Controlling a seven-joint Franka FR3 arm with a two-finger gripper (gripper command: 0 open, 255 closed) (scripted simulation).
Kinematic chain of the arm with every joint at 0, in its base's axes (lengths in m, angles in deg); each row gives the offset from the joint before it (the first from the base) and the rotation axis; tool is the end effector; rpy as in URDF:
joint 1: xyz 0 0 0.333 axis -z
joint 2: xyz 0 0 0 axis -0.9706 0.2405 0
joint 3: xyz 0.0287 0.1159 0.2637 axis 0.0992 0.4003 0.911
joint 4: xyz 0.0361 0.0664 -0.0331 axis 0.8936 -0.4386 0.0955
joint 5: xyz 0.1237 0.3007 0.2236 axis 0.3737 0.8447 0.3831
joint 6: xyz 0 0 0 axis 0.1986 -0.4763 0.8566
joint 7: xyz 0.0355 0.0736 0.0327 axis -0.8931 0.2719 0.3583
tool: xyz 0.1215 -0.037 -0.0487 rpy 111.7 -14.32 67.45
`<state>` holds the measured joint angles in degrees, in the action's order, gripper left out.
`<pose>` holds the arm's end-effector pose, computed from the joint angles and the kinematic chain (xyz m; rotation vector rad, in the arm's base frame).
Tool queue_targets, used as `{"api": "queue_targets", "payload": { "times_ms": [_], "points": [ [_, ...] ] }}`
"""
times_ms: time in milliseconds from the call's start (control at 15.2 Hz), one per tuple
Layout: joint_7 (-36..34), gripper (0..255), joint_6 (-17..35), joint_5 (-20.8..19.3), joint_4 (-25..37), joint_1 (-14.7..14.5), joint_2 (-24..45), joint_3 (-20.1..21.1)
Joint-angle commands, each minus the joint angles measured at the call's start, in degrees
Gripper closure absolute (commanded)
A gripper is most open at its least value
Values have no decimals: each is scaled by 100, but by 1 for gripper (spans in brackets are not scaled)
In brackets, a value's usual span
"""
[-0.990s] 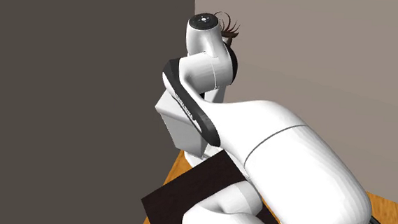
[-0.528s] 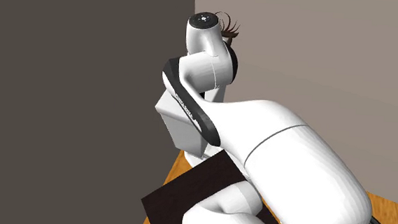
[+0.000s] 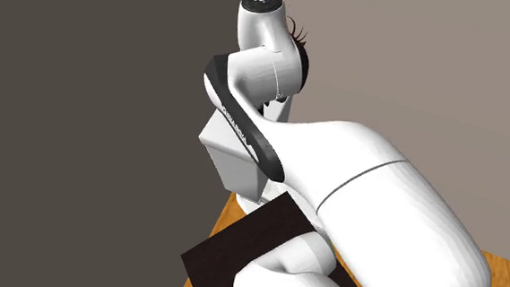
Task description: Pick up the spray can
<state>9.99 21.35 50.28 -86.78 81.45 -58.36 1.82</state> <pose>0.3924 -0.1504 0.5402 2.9779 0.1320 0.2779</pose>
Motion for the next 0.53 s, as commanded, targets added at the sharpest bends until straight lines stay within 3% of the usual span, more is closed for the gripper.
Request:
{"api": "queue_targets", "payload": {
  "times_ms": [0, 462],
  "points": [
    [27, 255, -154, 14, 169, -4, 11, 5],
    [70, 255, -531, 56, 619, -23, 82, 35]
  ]
}}
